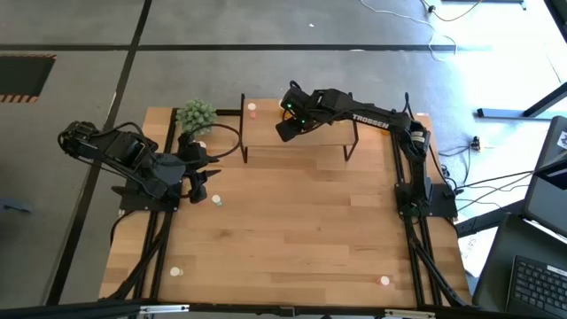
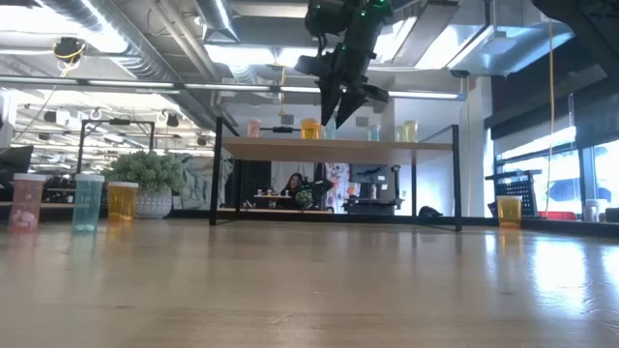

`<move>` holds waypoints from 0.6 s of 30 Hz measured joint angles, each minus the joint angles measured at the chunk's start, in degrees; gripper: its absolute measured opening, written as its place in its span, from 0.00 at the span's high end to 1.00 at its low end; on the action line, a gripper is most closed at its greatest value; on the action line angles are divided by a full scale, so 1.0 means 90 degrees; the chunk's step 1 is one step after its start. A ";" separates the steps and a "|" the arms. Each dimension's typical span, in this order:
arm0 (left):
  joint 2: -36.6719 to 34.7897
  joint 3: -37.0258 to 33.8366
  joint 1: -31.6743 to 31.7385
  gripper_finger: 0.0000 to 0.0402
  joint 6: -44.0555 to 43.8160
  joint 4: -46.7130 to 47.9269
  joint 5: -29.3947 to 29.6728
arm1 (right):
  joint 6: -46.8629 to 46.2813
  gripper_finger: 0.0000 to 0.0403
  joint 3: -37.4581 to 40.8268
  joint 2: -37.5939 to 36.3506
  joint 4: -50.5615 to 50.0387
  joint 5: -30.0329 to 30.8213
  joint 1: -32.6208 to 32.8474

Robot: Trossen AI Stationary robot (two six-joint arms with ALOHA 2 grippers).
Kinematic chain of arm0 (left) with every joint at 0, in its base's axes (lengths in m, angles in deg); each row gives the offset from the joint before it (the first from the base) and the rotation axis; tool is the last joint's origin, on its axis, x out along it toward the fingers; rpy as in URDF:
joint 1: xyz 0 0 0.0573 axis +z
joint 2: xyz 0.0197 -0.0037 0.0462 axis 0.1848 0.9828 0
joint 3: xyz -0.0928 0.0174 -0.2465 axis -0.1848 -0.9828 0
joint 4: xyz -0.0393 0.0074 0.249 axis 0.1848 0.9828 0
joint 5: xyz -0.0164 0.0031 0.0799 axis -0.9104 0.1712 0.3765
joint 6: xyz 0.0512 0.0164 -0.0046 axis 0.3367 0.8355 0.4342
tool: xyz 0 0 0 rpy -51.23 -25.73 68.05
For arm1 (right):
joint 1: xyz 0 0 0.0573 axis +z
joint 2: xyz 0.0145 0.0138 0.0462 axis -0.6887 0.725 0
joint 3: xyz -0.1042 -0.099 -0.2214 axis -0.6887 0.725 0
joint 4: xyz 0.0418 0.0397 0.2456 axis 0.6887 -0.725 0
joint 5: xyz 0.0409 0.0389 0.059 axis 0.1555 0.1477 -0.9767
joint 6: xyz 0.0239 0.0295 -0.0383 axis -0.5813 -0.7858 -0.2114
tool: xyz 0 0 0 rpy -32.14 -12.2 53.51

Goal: Pick and place medicine bottles onto shelf by color
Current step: Put the bottom blue medicine bottle on the shelf

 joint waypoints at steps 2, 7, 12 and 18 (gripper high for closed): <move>0.0000 0.0000 -0.0002 0.68 0.0000 -0.0001 -0.0002 | -0.0040 0.71 0.0000 0.0000 -0.0006 -0.0006 0.0002; 0.0000 0.0000 -0.0002 0.68 -0.0001 0.0000 -0.0002 | -0.0026 0.68 0.0000 0.0000 -0.0007 -0.0123 0.0000; 0.0000 0.0000 -0.0002 0.68 0.0000 0.0001 -0.0001 | 0.0003 0.59 0.0000 0.0000 -0.0010 -0.0119 0.0000; 0.0000 0.0000 0.0000 0.68 -0.0002 0.0001 -0.0002 | -0.0039 0.51 0.0000 -0.0002 -0.0010 -0.0153 0.0002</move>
